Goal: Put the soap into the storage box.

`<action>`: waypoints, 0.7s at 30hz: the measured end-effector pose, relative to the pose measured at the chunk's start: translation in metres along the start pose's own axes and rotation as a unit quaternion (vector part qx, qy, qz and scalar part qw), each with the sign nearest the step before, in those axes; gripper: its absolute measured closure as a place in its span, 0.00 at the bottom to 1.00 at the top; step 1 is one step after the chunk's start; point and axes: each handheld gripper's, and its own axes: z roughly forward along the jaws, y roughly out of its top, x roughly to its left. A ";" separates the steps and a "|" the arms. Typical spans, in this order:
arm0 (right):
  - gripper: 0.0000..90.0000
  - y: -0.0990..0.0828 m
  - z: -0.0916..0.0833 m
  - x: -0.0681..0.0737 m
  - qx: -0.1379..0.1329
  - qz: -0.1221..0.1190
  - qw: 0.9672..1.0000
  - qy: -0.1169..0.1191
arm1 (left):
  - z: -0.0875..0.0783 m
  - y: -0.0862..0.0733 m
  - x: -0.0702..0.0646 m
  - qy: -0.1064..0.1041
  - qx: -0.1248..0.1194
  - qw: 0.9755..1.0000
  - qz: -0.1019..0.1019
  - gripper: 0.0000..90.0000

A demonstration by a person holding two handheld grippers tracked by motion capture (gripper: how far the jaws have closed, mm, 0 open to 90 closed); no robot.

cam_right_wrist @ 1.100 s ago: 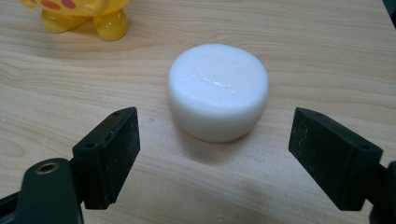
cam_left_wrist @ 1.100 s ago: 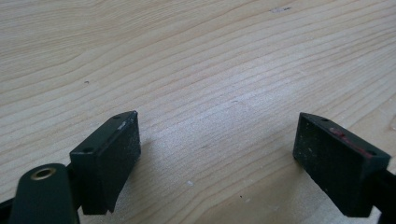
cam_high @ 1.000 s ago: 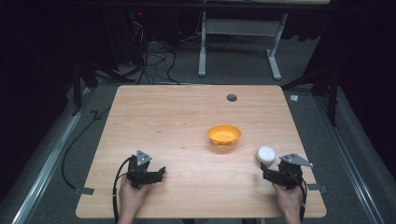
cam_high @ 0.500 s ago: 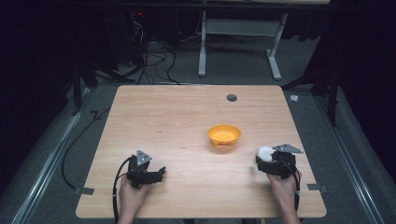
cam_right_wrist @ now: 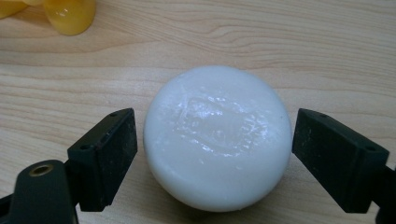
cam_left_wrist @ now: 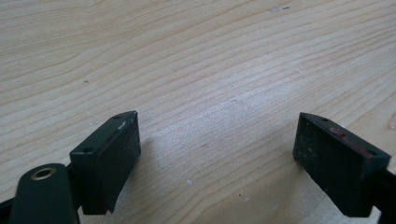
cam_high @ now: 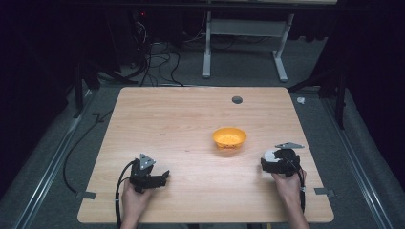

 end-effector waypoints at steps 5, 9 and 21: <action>0.20 0.002 0.006 0.002 0.010 -0.003 1.000 0.003 | 0.000 0.000 0.000 0.000 0.000 1.000 0.000 0.17; 0.24 0.003 0.010 0.003 0.018 -0.004 1.000 -0.002 | 0.000 0.000 0.000 0.000 0.000 1.000 0.000 0.17; 0.26 0.001 0.011 0.000 0.016 -0.011 1.000 0.008 | 0.000 0.000 0.000 -0.001 0.000 1.000 0.000 0.17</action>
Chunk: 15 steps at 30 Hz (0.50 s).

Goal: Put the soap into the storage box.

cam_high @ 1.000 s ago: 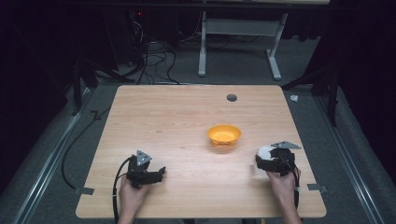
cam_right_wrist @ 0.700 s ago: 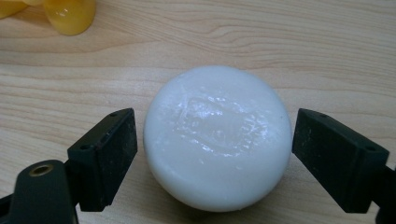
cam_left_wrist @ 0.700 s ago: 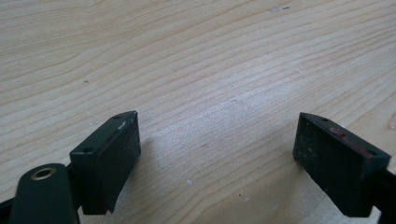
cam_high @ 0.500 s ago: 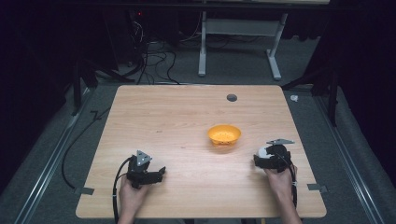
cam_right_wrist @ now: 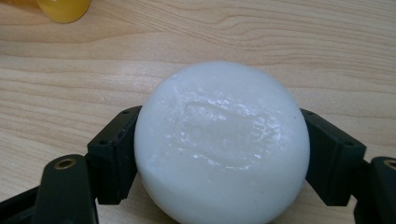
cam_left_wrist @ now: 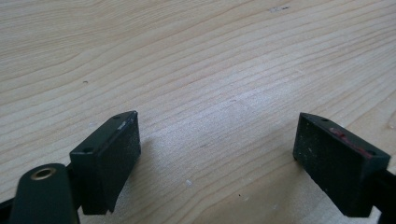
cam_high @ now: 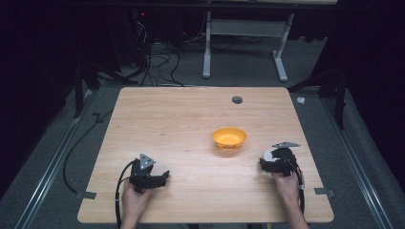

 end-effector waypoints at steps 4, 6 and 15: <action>0.27 0.000 -0.001 0.000 0.000 -0.004 1.000 0.010 | 0.000 0.000 0.000 0.000 0.000 1.000 0.000 0.17; 0.27 0.000 -0.002 0.001 -0.004 -0.002 1.000 0.009 | 0.000 0.000 0.000 0.000 0.000 1.000 0.000 0.17; 0.27 0.001 -0.013 0.005 -0.025 0.000 0.999 0.028 | 0.000 0.000 0.000 -0.001 0.000 1.000 0.000 0.17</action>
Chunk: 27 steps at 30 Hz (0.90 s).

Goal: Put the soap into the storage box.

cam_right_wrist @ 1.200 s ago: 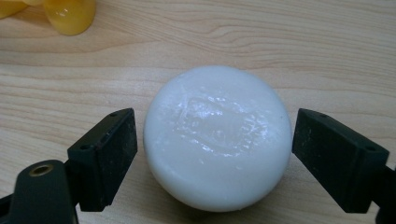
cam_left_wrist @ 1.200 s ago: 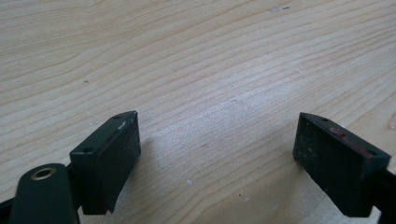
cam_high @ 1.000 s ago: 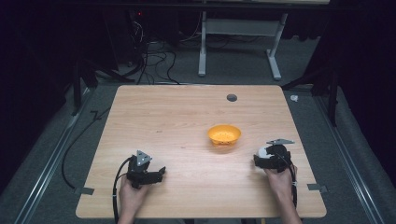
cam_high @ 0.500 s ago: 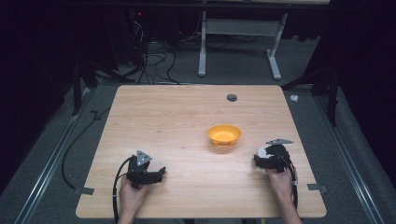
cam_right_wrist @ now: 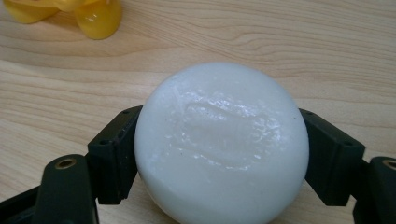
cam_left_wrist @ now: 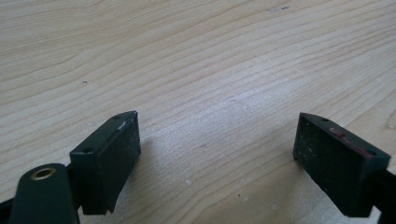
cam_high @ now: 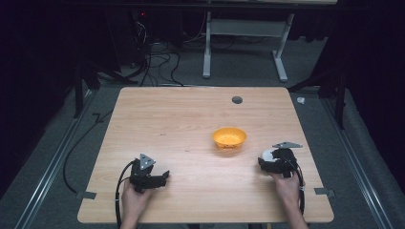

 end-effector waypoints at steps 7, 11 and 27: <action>0.27 0.002 -0.004 0.005 -0.010 -0.006 1.000 0.014 | 0.000 0.000 0.000 0.000 -0.001 1.000 0.000 0.17; 0.27 0.006 -0.011 0.008 -0.017 -0.012 1.000 0.021 | 0.000 0.000 0.000 0.000 -0.001 1.000 0.001 0.17; 0.27 0.015 -0.022 0.019 -0.030 -0.017 0.998 0.060 | 0.000 0.000 0.001 0.005 -0.002 1.000 -0.006 0.17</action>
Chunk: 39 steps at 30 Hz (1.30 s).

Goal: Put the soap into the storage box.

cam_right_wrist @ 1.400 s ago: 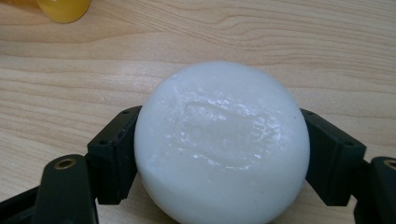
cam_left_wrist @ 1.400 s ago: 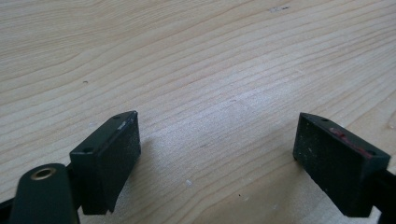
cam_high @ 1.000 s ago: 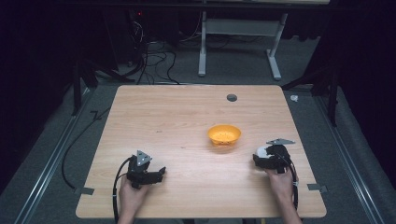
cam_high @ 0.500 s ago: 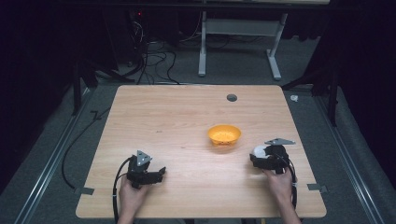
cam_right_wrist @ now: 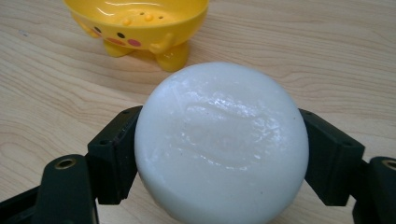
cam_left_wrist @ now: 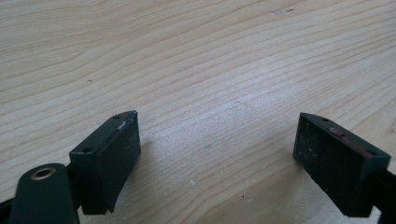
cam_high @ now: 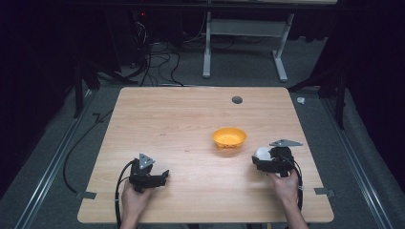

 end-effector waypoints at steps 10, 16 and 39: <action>0.27 0.008 -0.002 0.011 -0.017 -0.011 1.000 0.008 | 0.000 0.000 0.000 0.002 0.002 1.000 0.003 0.17; 0.27 0.013 -0.006 0.015 -0.024 -0.015 0.999 0.018 | 0.000 0.000 -0.001 0.002 0.002 1.000 0.003 0.17; 0.27 0.046 -0.006 0.037 -0.030 -0.048 0.998 0.042 | 0.000 0.000 -0.001 0.000 0.002 1.000 0.004 0.17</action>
